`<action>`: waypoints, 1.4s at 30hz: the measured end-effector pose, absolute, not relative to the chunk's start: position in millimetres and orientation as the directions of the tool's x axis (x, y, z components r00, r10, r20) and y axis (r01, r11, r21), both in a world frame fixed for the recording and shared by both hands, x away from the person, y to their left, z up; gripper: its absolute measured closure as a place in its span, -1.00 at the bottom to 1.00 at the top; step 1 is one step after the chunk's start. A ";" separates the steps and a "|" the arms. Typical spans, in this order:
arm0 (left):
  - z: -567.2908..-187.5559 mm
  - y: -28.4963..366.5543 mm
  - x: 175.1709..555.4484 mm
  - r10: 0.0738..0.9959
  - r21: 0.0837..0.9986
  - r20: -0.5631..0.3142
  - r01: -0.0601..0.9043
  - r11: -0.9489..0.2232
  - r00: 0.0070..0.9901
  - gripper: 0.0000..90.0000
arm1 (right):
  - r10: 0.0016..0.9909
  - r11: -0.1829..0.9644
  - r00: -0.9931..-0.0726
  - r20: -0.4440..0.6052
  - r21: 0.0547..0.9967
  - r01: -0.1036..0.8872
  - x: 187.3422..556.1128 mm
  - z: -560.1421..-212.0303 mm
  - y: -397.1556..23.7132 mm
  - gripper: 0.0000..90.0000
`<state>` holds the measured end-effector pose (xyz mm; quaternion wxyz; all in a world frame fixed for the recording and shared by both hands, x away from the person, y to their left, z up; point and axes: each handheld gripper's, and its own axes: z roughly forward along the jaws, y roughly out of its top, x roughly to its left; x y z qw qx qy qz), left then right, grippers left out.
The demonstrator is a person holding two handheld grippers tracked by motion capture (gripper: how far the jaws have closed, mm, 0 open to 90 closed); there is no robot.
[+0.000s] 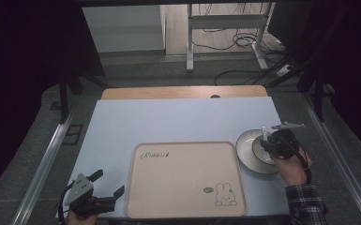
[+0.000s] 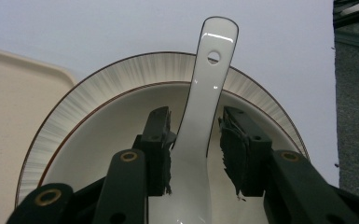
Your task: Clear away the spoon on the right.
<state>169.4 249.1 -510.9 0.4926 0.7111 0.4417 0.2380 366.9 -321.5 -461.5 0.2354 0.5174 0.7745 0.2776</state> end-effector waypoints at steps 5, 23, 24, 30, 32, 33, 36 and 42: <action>-510.8 249.2 169.3 0.862 0.911 -0.097 0.394 -0.124 0.497 -0.95 | 0.934 0.310 -0.348 -0.080 0.663 0.681 369.2 -463.2 -319.6 0.48; -510.7 248.9 169.1 0.862 0.911 -0.095 0.393 -0.126 0.497 -0.95 | 0.937 0.302 -0.344 -0.065 0.651 0.697 370.5 -462.1 -315.2 0.65; -510.7 248.9 169.1 0.862 0.911 -0.095 0.393 -0.126 0.497 -0.95 | 0.936 0.302 -0.346 -0.065 0.652 0.695 370.1 -461.6 -315.3 0.65; -510.8 248.8 169.3 0.862 0.910 -0.096 0.394 -0.126 0.497 -0.95 | 0.934 0.304 -0.352 -0.066 0.665 0.682 367.2 -457.1 -316.7 0.70; -510.8 248.8 169.3 0.862 0.910 -0.096 0.395 -0.127 0.497 -0.95 | 0.930 0.306 -0.361 -0.063 0.678 0.669 365.4 -452.9 -317.7 0.82; -510.8 248.8 169.3 0.862 0.910 -0.096 0.395 -0.127 0.498 -0.95 | 0.930 0.306 -0.361 -0.063 0.678 0.669 365.4 -452.9 -317.7 0.82; -510.7 248.5 169.3 0.862 0.910 -0.095 0.395 -0.128 0.498 -0.94 | 0.927 0.310 -0.369 -0.064 0.681 0.663 363.6 -450.0 -318.0 0.91; -510.9 248.7 169.4 0.862 0.910 -0.096 0.396 -0.127 0.497 -0.94 | 0.926 0.306 -0.374 -0.053 0.686 0.660 362.4 -449.7 -319.2 0.92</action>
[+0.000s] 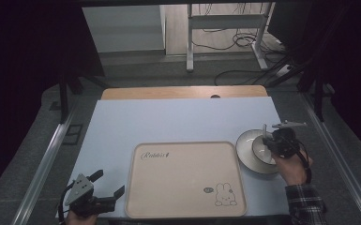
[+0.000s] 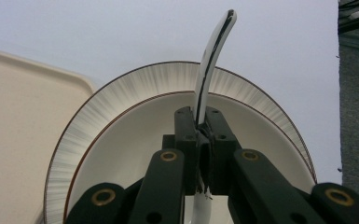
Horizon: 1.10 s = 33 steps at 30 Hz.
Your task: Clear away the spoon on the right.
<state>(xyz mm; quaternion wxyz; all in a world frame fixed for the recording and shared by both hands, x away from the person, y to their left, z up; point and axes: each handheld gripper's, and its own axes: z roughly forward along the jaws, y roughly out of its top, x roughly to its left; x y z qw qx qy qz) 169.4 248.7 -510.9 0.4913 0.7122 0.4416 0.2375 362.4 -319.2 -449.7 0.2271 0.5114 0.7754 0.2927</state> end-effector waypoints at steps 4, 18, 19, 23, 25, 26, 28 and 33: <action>-510.7 248.8 169.2 0.863 0.910 -0.095 0.394 -0.127 0.497 -0.94 | 0.924 0.305 -0.380 -0.048 0.692 0.654 360.3 -446.2 -319.1 0.92; -510.4 249.8 168.9 0.869 0.914 -0.090 0.388 -0.122 0.486 -0.94 | 0.914 0.304 -0.403 -0.038 0.723 0.621 352.5 -431.0 -322.6 0.92; -510.4 250.1 168.9 0.870 0.914 -0.091 0.387 -0.120 0.485 -0.94 | 0.913 0.302 -0.406 -0.036 0.728 0.615 351.4 -428.7 -323.4 0.92; -510.6 250.3 169.0 0.870 0.915 -0.093 0.386 -0.117 0.484 -0.94 | 0.912 0.299 -0.408 -0.036 0.739 0.604 349.0 -423.6 -324.9 0.92; -510.5 250.1 169.0 0.870 0.915 -0.091 0.386 -0.120 0.485 -0.94 | 0.912 0.299 -0.408 -0.037 0.741 0.601 348.4 -422.2 -325.3 0.92; -510.5 250.1 169.0 0.870 0.915 -0.090 0.386 -0.120 0.485 -0.95 | 0.911 0.299 -0.411 -0.036 0.745 0.596 347.2 -419.8 -326.0 0.92; -510.6 250.1 169.0 0.870 0.915 -0.090 0.385 -0.120 0.485 -0.95 | 0.910 0.299 -0.414 -0.035 0.747 0.594 346.8 -418.6 -326.3 0.92; -510.4 250.1 168.8 0.871 0.916 -0.090 0.382 -0.118 0.484 -0.94 | 0.904 0.298 -0.426 -0.027 0.754 0.585 343.6 -412.1 -326.7 0.92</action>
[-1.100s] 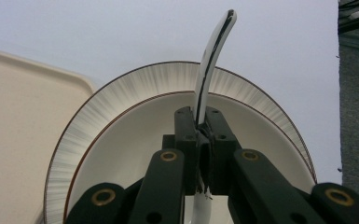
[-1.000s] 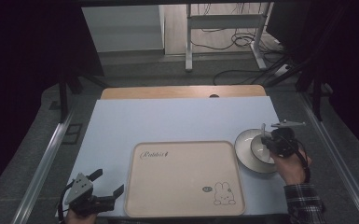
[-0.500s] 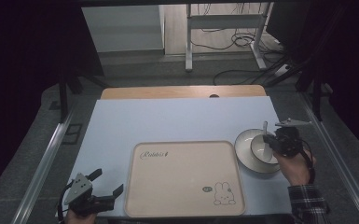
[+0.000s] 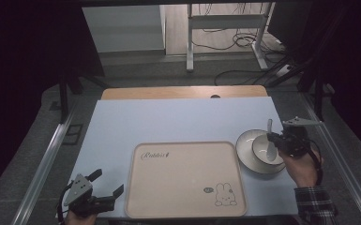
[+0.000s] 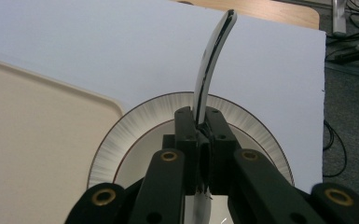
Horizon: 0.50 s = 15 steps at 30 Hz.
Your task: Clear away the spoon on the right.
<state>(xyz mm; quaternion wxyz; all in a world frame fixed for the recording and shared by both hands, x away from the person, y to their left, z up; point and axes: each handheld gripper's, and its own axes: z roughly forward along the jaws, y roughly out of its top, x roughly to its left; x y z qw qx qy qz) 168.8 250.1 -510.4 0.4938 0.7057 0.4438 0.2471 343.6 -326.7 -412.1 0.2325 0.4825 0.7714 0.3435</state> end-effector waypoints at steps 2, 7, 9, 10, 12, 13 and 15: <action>-510.4 250.1 168.8 0.871 0.916 -0.089 0.382 -0.119 0.484 -0.94 | 0.904 0.295 -0.427 -0.023 0.757 0.584 343.0 -410.9 -326.6 0.92; -510.3 250.1 168.6 0.871 0.917 -0.088 0.380 -0.118 0.484 -0.94 | 0.899 0.293 -0.437 -0.017 0.766 0.573 339.7 -404.2 -326.3 0.92; -510.4 250.0 168.7 0.870 0.917 -0.089 0.381 -0.118 0.484 -0.94 | 0.895 0.295 -0.445 -0.016 0.768 0.568 338.7 -401.7 -325.8 0.92; -510.5 249.9 168.8 0.870 0.917 -0.089 0.381 -0.118 0.484 -0.94 | 0.894 0.295 -0.448 -0.013 0.769 0.567 338.4 -400.4 -325.5 0.92; -510.5 249.8 168.9 0.870 0.917 -0.089 0.382 -0.120 0.485 -0.94 | 0.891 0.295 -0.454 -0.009 0.770 0.565 337.8 -397.4 -325.1 0.92; -510.4 249.8 168.9 0.870 0.917 -0.088 0.382 -0.119 0.485 -0.94 | 0.890 0.295 -0.456 -0.006 0.772 0.563 337.4 -395.7 -324.8 0.92; -510.5 250.1 168.8 0.870 0.917 -0.090 0.382 -0.118 0.484 -0.94 | 0.886 0.292 -0.464 -0.001 0.778 0.556 335.8 -389.9 -323.6 0.92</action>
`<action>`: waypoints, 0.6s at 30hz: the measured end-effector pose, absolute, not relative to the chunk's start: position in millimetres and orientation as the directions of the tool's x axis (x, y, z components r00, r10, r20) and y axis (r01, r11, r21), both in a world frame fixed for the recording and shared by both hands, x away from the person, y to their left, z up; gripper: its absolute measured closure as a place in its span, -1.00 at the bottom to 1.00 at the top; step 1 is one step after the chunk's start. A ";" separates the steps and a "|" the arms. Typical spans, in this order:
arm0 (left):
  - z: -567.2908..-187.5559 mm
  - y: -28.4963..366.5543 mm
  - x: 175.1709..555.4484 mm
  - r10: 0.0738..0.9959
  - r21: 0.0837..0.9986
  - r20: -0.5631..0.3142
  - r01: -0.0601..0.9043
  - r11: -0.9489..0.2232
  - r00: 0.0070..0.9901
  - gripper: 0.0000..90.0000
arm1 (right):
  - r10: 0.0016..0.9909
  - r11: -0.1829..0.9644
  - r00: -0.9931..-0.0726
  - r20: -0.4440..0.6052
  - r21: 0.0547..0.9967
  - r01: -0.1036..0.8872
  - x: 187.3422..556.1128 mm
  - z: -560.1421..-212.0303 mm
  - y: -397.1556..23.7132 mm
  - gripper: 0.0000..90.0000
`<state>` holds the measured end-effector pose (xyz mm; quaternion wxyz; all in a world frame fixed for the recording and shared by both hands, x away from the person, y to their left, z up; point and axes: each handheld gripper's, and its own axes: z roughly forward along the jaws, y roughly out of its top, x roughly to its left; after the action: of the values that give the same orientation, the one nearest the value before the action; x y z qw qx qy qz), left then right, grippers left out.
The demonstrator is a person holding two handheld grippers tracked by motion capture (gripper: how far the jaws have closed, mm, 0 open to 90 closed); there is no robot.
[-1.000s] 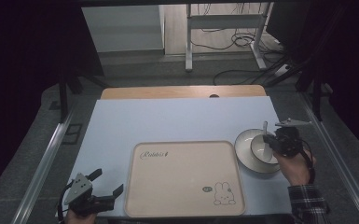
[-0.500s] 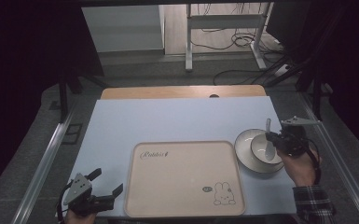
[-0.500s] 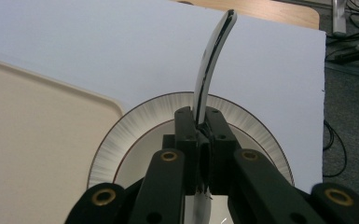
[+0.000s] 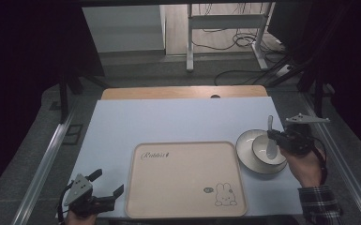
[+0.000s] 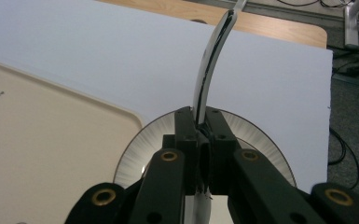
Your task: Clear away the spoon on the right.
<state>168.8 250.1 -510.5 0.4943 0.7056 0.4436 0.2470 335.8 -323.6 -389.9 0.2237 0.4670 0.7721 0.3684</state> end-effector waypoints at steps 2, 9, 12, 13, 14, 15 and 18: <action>-510.5 250.1 168.8 0.870 0.917 -0.091 0.382 -0.117 0.484 -0.94 | 0.882 0.291 -0.470 0.003 0.781 0.552 334.3 -386.1 -322.5 0.92; -510.7 249.7 169.1 0.869 0.915 -0.089 0.385 -0.121 0.486 -0.94 | 0.865 0.295 -0.502 0.018 0.791 0.536 326.7 -376.0 -315.4 0.92; -510.7 249.9 169.1 0.869 0.915 -0.091 0.385 -0.120 0.486 -0.94 | 0.848 0.306 -0.529 0.019 0.798 0.520 320.9 -369.7 -308.2 0.92; -510.6 249.9 169.1 0.869 0.915 -0.091 0.385 -0.119 0.486 -0.94 | 0.844 0.310 -0.536 0.019 0.798 0.517 319.7 -368.4 -306.3 0.92; -510.5 249.9 168.9 0.869 0.916 -0.091 0.383 -0.118 0.486 -0.94 | 0.839 0.313 -0.544 0.021 0.799 0.513 318.5 -367.3 -304.4 0.92; -510.5 249.9 168.9 0.869 0.916 -0.091 0.383 -0.118 0.486 -0.94 | 0.839 0.313 -0.544 0.021 0.799 0.513 318.5 -367.3 -304.4 0.92; -510.4 250.1 168.9 0.869 0.917 -0.093 0.382 -0.116 0.487 -0.94 | 0.823 0.322 -0.568 0.028 0.800 0.506 313.6 -364.2 -296.0 0.92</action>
<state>168.9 250.1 -510.4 0.4954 0.7056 0.4432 0.2455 313.6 -296.0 -364.2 0.1967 0.4212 0.7888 0.4021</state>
